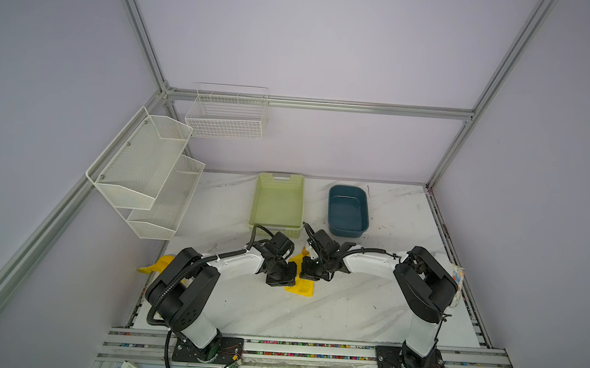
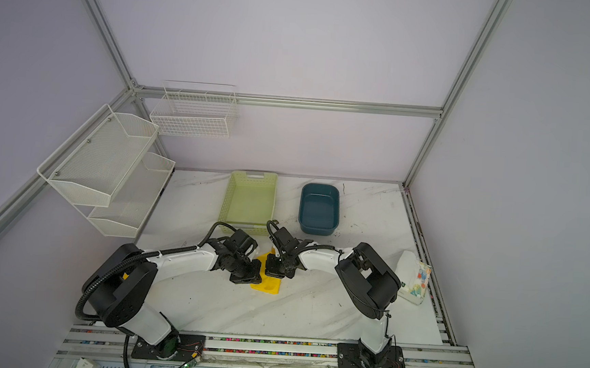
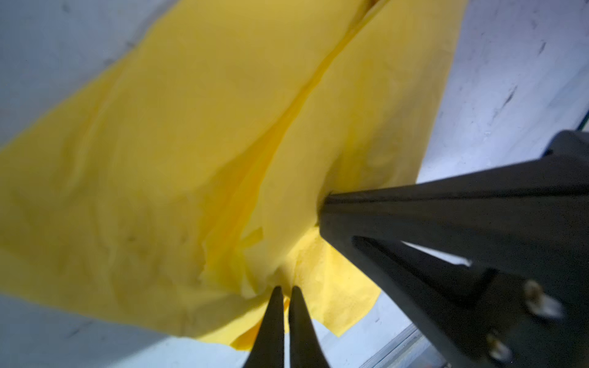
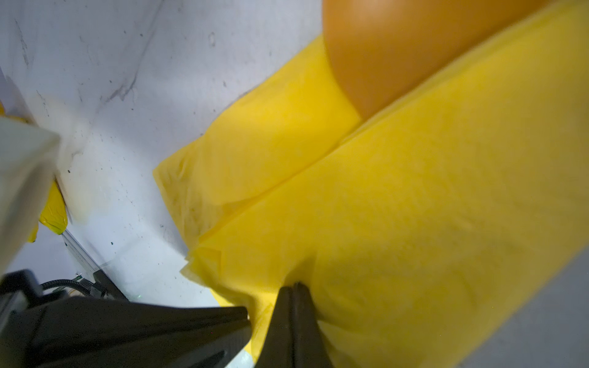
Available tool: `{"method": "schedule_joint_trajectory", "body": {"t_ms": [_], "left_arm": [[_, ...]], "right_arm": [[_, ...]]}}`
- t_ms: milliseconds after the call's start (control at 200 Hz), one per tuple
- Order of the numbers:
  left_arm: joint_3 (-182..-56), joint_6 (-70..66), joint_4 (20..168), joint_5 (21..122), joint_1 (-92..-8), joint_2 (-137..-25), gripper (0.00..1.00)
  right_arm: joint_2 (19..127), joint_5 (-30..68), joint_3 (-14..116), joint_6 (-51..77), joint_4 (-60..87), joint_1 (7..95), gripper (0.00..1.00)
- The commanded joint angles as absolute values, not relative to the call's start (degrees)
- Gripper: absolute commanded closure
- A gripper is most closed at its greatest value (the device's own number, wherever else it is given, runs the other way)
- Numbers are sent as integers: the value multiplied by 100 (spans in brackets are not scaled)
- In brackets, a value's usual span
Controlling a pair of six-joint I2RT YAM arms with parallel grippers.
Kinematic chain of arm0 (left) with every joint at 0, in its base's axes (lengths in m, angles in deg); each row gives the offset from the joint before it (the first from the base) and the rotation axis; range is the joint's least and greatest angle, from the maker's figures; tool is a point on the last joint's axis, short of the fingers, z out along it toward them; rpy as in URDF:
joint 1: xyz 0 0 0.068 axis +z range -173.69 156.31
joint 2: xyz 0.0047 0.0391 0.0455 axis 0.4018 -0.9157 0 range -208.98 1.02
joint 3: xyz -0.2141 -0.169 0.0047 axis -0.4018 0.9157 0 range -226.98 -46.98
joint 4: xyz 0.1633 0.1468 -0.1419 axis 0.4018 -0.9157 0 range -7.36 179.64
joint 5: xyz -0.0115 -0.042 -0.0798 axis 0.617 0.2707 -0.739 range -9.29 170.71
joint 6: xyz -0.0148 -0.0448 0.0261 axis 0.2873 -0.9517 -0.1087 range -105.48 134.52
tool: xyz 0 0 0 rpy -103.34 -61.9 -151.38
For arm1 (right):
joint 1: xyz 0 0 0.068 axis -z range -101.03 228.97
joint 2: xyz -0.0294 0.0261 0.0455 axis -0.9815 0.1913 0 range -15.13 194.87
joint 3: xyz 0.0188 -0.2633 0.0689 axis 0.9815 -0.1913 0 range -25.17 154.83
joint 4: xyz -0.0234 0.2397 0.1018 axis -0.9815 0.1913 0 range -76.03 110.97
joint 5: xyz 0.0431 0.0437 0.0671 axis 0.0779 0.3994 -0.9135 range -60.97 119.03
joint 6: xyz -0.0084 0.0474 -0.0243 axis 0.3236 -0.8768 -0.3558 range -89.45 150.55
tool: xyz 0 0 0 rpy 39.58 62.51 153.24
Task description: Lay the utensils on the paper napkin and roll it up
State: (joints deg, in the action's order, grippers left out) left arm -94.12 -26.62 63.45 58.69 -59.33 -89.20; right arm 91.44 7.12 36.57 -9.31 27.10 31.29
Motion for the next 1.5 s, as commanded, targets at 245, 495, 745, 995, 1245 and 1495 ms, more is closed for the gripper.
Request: {"method": "schedule_joint_trajectory", "body": {"t_ms": [245,495,745,995,1245,1495], "left_arm": [[-9460,-2801,6761,5236,-5961,-8783,92],[-9229,-2819,7057,5056,-6034,-9206,93],[-9046,-2819,6961,5179,-6034,-9379,93],[-8957,-2784,6864,5280,-6037,-9408,93],[-8970,-2766,6811,5322,-6035,-9375,93],[-8961,-2784,6804,5372,-6034,-9325,93]], "right_arm": [[9281,803,3591,-865,2847,3103,96],[9263,803,3612,-865,2865,3099,96],[9201,803,3731,-855,2917,3098,96],[9172,982,4093,-904,3005,3131,95],[9298,1079,4402,-832,3093,3342,95],[9633,1070,4550,-629,3076,3485,96]]}}
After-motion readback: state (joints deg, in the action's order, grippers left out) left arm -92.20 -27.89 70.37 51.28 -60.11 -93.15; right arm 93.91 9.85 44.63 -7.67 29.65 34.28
